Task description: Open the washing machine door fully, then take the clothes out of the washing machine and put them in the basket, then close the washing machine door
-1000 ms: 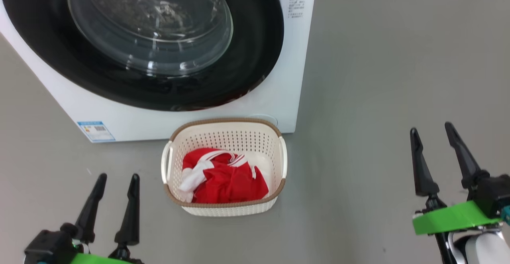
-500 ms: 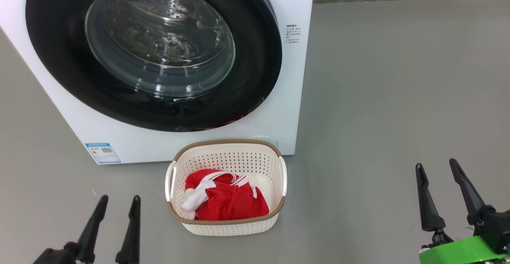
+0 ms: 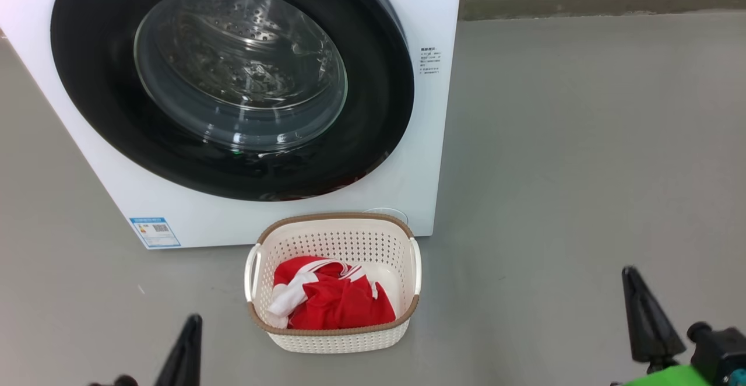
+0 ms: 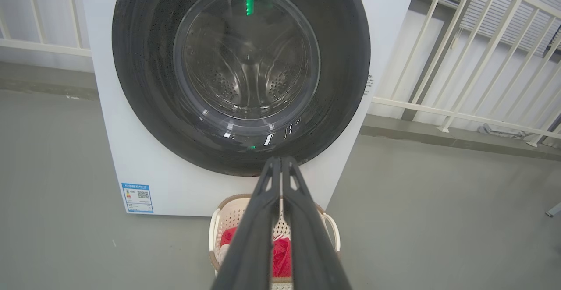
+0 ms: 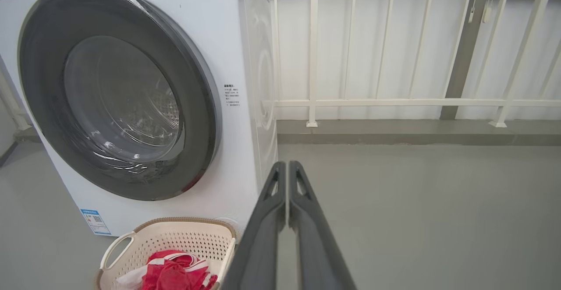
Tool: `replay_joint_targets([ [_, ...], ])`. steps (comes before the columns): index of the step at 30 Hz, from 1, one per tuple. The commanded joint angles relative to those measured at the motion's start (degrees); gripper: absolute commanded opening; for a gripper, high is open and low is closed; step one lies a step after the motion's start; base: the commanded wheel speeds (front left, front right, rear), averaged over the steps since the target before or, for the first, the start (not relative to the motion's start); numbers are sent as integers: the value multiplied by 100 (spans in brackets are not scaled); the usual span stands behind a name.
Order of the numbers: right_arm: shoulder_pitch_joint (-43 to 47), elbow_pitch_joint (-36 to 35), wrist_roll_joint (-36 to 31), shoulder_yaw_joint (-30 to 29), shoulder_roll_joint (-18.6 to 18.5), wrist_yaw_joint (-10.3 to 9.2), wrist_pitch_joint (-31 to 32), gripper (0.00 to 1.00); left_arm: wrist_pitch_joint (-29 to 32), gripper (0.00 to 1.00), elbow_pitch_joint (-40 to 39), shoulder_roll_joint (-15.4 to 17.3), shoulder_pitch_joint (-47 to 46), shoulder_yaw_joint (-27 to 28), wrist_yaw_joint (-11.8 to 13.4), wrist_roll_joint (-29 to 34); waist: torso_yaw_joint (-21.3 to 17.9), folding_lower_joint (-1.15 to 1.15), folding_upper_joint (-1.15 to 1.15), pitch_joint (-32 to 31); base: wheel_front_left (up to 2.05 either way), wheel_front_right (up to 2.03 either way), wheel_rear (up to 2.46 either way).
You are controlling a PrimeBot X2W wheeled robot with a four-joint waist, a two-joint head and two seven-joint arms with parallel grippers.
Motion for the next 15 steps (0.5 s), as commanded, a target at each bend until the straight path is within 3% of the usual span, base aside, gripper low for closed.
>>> replay_joint_targets([
  [1, -24, -8, 65, -5, -8, 0, 22, 0, 17, 0, -11, 6, -21, 10, 0, -57, 0, 0, 0, 1, 0, 0, 0],
  [7, -80, 24, 459, 1, -17, 0, 130, 0, 113, 0, 8, -12, -62, 46, -2, -397, -15, 13, 0, -1, 0, 0, 0],
  [15, -149, 67, 918, 17, -28, -1, 245, 0, 225, 0, 43, -34, -120, 88, -4, -792, -31, 0, 0, 26, 0, 0, 0],
])
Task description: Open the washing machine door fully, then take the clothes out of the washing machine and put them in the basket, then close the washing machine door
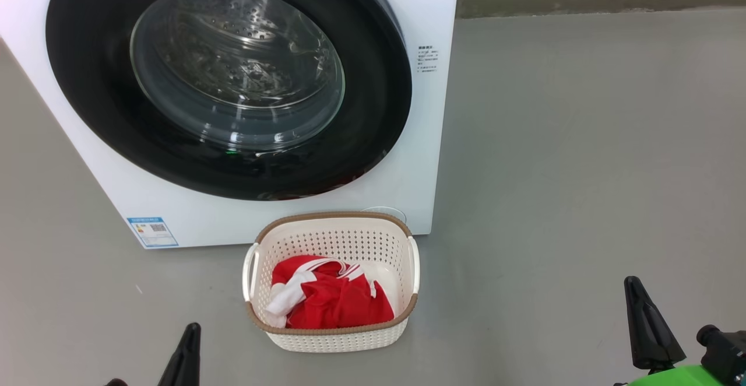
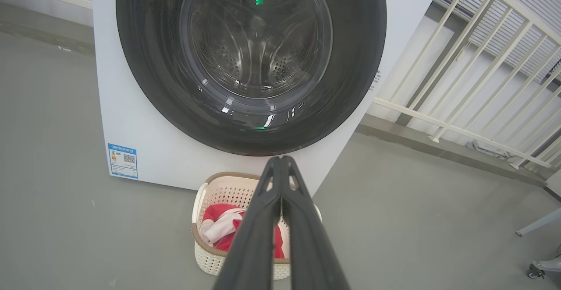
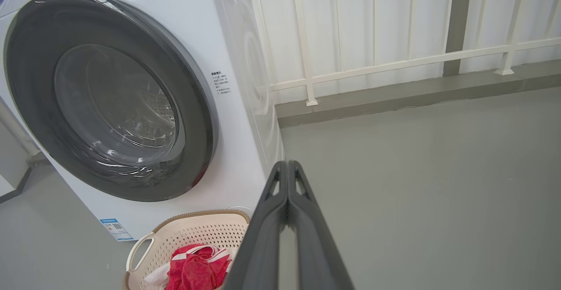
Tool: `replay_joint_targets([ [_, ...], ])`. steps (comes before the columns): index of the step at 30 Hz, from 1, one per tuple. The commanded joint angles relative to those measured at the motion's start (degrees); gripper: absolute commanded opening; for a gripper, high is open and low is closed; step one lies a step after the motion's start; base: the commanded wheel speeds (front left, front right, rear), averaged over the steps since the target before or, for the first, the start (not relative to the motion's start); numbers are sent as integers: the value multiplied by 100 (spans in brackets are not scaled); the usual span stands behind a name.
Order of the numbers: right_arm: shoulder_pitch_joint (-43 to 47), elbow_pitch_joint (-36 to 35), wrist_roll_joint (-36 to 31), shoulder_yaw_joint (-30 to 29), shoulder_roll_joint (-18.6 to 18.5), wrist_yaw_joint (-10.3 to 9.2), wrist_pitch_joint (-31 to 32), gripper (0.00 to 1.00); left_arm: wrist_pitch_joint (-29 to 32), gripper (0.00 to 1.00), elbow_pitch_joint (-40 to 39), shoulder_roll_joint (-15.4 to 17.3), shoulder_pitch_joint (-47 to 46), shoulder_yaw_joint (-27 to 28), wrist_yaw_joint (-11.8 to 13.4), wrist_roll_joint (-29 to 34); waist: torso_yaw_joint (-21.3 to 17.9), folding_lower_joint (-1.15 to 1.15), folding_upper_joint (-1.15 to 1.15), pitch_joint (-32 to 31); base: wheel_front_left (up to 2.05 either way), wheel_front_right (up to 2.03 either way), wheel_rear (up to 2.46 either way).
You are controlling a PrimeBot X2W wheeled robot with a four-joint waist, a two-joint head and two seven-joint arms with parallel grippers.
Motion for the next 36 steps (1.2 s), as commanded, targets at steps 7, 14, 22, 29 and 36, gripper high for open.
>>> replay_joint_targets([
  [7, -283, -80, 539, 23, -77, -1, 121, 0, 134, 0, -78, 27, -251, 127, -8, -435, -14, -1, 0, 13, 0, 0, 0],
  [14, -353, -36, 997, 33, -87, -1, 241, 0, 248, 0, -47, 3, -307, 170, -10, -828, -30, -1, 0, 26, 0, 0, 0],
  [22, -432, 13, 1521, 44, -99, -2, 379, 0, 379, 0, -11, -24, -371, 221, -13, -1277, -47, -1, 0, 41, 0, 0, 0],
  [29, -502, 56, 1977, 54, -109, -2, 499, 0, 493, 0, 21, -48, -427, 265, -15, -1667, -62, -1, 0, 54, 0, 0, 0],
  [36, -572, 100, 2435, 64, -120, -3, 620, 0, 608, 0, 52, -72, -482, 310, -17, -2059, -78, -1, 0, 68, 0, 0, 0],
])
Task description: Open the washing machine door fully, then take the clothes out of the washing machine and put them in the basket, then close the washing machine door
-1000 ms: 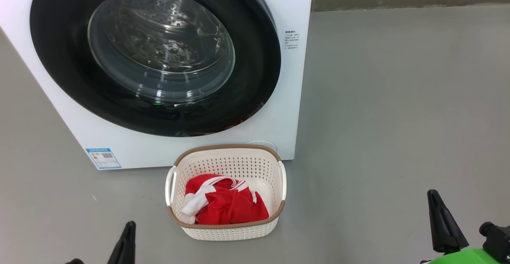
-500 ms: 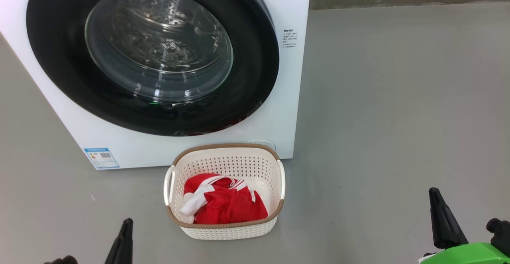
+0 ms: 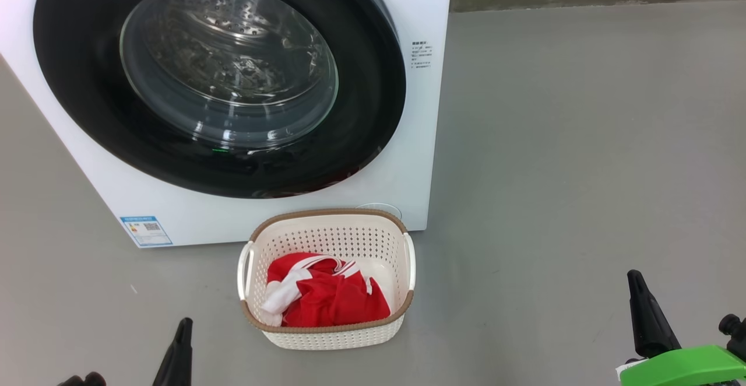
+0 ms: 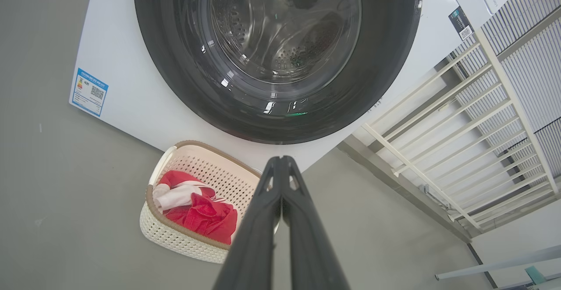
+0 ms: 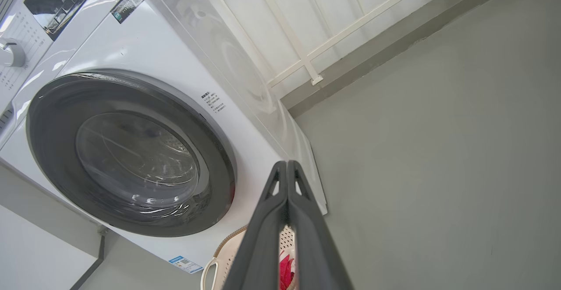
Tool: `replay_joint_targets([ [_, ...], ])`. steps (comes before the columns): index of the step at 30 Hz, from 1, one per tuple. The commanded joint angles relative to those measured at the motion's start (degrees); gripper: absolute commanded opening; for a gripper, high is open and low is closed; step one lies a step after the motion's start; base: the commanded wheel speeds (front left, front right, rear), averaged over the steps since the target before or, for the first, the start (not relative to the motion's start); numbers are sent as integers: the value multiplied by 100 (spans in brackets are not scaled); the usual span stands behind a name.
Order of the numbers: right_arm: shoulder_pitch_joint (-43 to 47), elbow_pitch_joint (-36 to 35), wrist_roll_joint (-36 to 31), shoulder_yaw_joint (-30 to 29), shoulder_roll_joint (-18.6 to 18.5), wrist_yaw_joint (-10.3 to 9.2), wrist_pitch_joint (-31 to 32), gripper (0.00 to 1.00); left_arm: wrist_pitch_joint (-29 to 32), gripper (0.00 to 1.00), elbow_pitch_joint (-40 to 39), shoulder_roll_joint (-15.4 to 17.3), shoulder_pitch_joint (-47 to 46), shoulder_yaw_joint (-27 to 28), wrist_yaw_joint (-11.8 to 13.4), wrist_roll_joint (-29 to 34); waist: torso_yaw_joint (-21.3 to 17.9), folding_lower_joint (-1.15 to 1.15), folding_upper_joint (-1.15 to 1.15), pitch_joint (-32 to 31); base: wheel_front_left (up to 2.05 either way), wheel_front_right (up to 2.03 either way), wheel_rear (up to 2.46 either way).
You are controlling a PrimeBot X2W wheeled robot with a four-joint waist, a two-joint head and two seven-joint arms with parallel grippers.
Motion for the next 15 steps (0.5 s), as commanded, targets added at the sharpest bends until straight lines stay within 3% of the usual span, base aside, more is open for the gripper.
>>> replay_joint_targets([
  [1, -305, -110, 247, 60, -107, -3, 51, 0, 66, 0, -102, 27, -311, 145, -17, -199, -4, -1, 0, 4, 0, 0, 0],
  [15, -445, -24, 1161, 80, -128, -3, 292, 0, 296, 0, -39, -23, -422, 236, -22, -980, -35, -1, 0, 30, 0, 0, 0],
])
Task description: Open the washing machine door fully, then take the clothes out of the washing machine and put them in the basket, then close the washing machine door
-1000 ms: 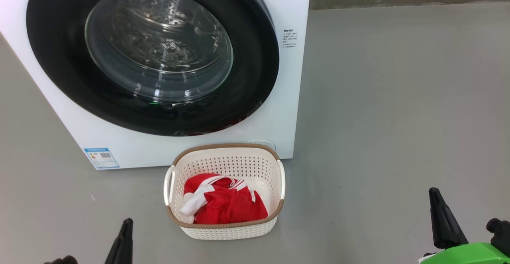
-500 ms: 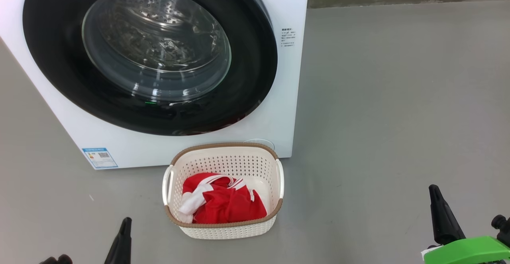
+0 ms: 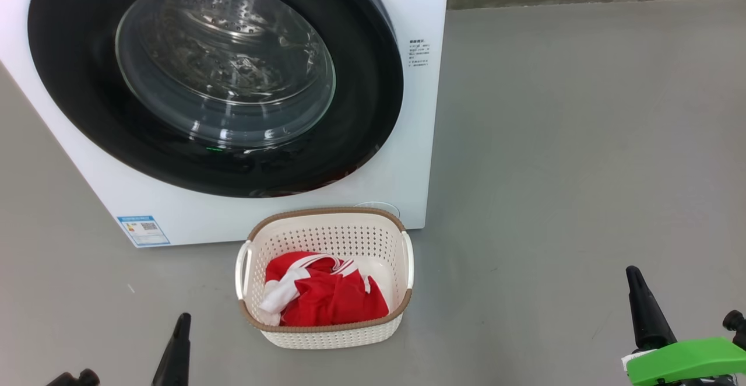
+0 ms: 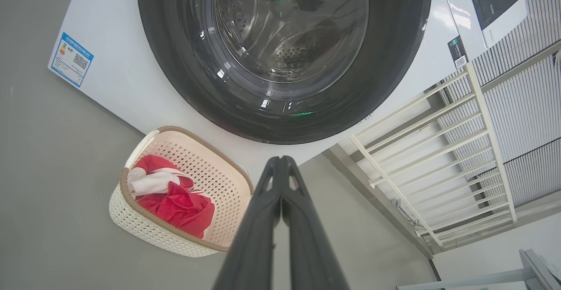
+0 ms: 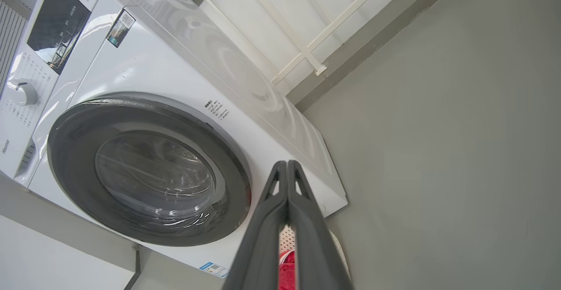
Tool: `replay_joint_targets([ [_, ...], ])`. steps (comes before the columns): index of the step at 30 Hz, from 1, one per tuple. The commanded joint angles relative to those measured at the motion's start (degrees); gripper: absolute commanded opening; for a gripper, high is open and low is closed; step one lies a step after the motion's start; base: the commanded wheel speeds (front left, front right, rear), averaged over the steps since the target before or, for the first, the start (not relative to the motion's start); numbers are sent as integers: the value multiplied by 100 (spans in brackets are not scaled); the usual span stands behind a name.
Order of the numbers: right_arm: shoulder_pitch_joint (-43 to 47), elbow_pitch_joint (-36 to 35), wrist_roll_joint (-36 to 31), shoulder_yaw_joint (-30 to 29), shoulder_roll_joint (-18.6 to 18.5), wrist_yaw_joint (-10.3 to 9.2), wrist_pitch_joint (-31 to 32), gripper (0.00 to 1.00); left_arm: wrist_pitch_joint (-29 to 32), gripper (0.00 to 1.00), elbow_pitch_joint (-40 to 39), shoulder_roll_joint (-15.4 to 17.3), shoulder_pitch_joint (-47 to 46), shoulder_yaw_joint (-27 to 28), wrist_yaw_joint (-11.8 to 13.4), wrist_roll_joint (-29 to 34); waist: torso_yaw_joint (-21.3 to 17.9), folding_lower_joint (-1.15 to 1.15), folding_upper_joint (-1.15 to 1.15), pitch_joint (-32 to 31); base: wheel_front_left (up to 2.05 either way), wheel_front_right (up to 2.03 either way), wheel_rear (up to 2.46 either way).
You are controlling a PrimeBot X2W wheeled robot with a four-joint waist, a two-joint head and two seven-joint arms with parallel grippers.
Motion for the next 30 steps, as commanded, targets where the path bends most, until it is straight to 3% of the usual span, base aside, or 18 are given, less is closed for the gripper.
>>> replay_joint_targets([
  [1, -318, -114, 210, 80, -105, -2, 29, 0, 35, 0, -113, 43, -286, 148, -21, -127, -2, 0, 0, 2, 0, 0, 0],
  [30, -607, 65, 2107, 121, -149, -4, 527, 0, 515, 0, 17, -62, -517, 340, -30, -1744, -66, 0, 0, 56, 0, 0, 0],
])
